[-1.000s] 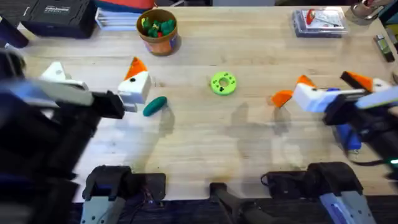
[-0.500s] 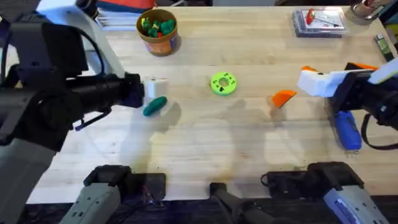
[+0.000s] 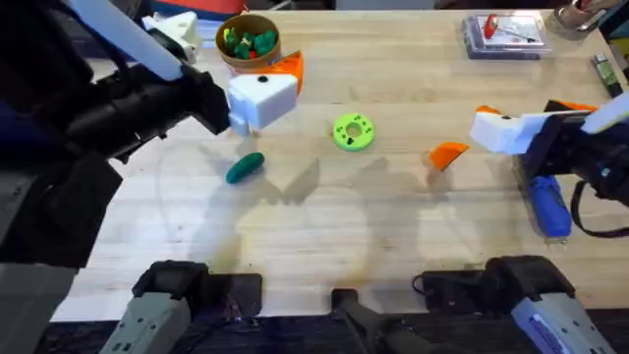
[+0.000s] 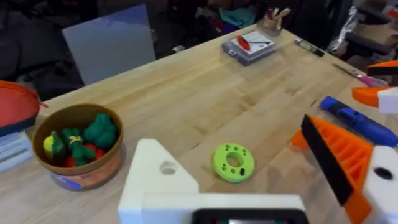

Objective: Pick up the gripper from the table and insert it into the empty holder that is missing its gripper. Then pick up a screw, insert it into the mounting hole, and use the screwdriver to tighten it. Finally, clean up the table by picking up the vegetable and placing it into the bucket.

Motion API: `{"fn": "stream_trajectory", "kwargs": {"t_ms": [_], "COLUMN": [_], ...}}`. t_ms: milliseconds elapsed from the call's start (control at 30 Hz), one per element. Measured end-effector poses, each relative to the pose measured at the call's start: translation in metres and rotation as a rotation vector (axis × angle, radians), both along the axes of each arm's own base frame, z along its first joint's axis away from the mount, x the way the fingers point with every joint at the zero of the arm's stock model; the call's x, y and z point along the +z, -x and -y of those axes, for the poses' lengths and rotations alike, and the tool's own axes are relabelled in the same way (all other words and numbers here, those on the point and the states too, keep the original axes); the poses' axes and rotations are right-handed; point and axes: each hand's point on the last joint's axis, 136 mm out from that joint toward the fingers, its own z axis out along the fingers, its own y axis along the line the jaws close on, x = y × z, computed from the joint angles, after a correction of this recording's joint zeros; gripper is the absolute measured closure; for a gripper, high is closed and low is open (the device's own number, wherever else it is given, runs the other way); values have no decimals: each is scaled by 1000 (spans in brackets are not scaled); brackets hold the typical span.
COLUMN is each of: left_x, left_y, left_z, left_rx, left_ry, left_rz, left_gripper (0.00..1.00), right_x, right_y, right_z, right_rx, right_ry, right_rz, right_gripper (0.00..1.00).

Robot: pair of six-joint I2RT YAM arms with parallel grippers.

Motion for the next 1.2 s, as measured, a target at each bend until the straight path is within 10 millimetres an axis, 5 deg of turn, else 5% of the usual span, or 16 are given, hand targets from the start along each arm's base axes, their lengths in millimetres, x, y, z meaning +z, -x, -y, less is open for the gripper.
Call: {"fn": "stream_trajectory", "kwargs": {"t_ms": [367,600,933,1200], "left_x": [-12,-16,-71,-86], "left_y": [9,44,75,75], "left_z": [5,14,9,10], "left_rx": [-39,-88,-56,-51], "left_ry": [-1,-10,92,127], "left_rz": [-58,162,324,308], "left_gripper": [15,15,15,15], "right_x": [0,0,0,0], "right_y": [0,0,0,0], "right_z": [0,0,0,0], "right_rx": [0,0,0,0], "right_ry": [0,0,0,0], "right_rz": [0,0,0,0], "right_gripper": [7,7,8,7]}}
